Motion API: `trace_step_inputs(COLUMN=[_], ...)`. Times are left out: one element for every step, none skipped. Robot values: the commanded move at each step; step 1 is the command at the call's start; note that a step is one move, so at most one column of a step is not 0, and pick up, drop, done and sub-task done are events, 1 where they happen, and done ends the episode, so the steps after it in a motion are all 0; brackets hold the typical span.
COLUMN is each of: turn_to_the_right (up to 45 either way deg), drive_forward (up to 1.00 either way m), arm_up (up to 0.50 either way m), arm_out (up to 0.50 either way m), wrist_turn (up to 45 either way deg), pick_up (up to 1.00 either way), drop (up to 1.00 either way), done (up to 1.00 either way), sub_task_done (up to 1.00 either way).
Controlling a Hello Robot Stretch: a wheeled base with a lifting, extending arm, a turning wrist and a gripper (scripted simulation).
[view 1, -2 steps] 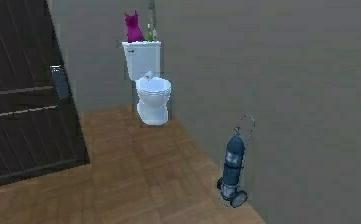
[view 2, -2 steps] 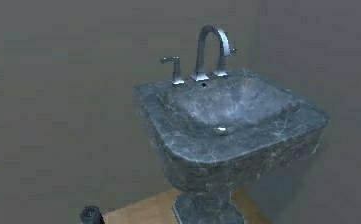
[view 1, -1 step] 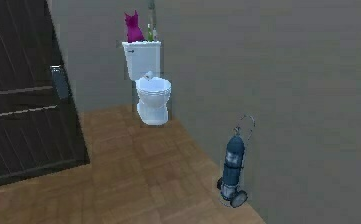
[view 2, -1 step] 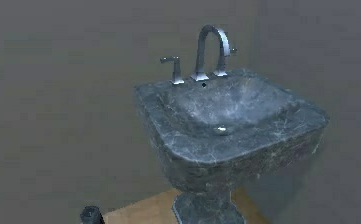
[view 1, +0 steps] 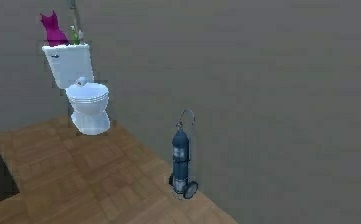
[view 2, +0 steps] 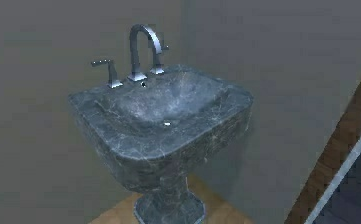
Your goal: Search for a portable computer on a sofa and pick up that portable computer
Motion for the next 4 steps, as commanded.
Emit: trace_step_inputs(turn_to_the_right=[0.0, -45.0, -21.0, 0.0], drive_forward=[0.3, 0.0, 0.0, 0.55], arm_up=[0.0, 0.0, 0.0, 0.0], arm_out=[0.0, 0.0, 0.0, 0.0], wrist_turn=[0.0, 0.0, 0.0, 0.0], pick_up=[0.0, 0.0, 0.0, 0.0], drop=[0.0, 0.0, 0.0, 0.0], done=[0.0, 0.0, 0.0, 0.0], sub_task_done=[0.0, 0.0, 0.0, 0.0])
